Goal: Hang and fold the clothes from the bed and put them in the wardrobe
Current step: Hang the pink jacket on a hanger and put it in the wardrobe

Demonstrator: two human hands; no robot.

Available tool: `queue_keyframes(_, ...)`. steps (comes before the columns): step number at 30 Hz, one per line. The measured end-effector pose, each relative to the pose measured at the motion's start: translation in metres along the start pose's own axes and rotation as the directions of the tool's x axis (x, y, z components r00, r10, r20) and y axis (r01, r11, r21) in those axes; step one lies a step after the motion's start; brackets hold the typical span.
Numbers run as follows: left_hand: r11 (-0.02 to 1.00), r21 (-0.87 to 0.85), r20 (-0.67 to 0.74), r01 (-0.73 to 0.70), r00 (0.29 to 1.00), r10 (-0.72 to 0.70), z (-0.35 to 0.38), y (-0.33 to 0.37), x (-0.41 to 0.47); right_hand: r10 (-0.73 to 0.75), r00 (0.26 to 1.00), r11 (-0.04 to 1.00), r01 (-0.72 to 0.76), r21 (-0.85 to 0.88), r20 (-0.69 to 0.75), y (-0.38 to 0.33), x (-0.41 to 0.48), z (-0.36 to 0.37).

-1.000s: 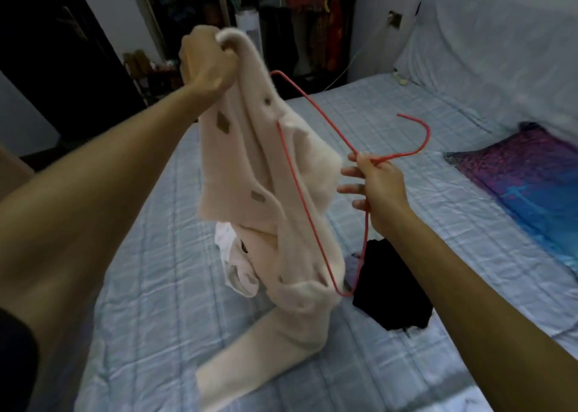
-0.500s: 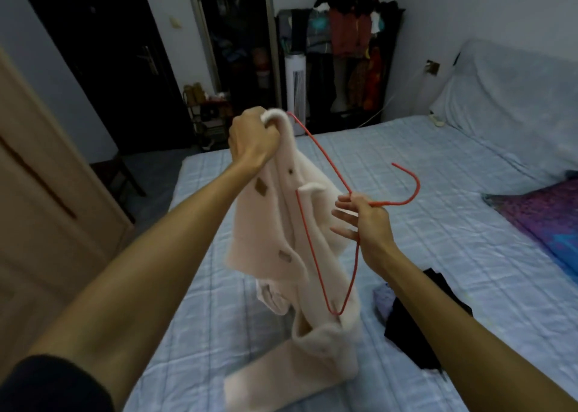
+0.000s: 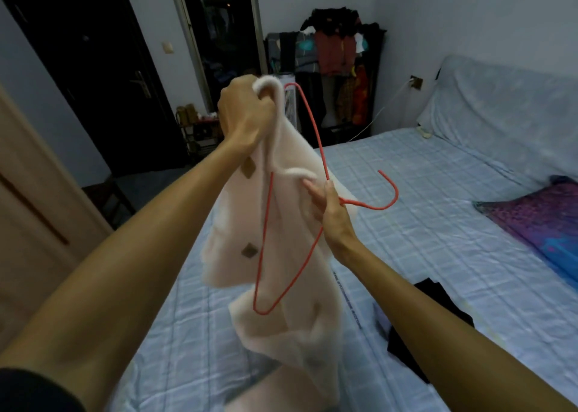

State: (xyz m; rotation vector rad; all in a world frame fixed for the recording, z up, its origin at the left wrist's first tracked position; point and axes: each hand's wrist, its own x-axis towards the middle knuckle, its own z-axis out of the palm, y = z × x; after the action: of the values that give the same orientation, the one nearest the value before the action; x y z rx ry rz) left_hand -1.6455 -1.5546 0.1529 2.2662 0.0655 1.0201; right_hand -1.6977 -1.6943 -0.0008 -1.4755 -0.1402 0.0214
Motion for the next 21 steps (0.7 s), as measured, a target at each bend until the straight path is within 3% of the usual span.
queue_keyframes(7,1.000,-0.017,-0.013,-0.002,1.000,0.002,0.005,0.000,0.001,0.086,0.994,0.971,-0.099,0.218,0.066,-0.002,0.003,0.017)
queue_keyframes(9,1.000,-0.008,-0.018,0.025,1.000,-0.025,0.006,-0.006,0.000,0.074,0.996,0.976,-0.083,0.201,0.051,-0.002,0.005,0.023)
queue_keyframes(14,0.999,-0.034,0.027,0.034,0.999,-0.033,-0.001,-0.039,-0.002,0.058,0.967,0.996,-0.040,0.080,-0.248,-0.016,0.014,0.010)
queue_keyframes(18,0.978,0.209,0.320,0.000,0.945,-0.068,-0.009,-0.088,-0.005,0.005,0.932,0.999,-0.018,-0.031,-0.362,-0.019,0.022,-0.014)
queue_keyframes(21,0.880,0.458,0.645,-0.124,0.728,-0.233,-0.007,-0.116,-0.012,-0.050,0.917,0.995,0.013,-0.097,-0.395,-0.019,0.029,-0.027)
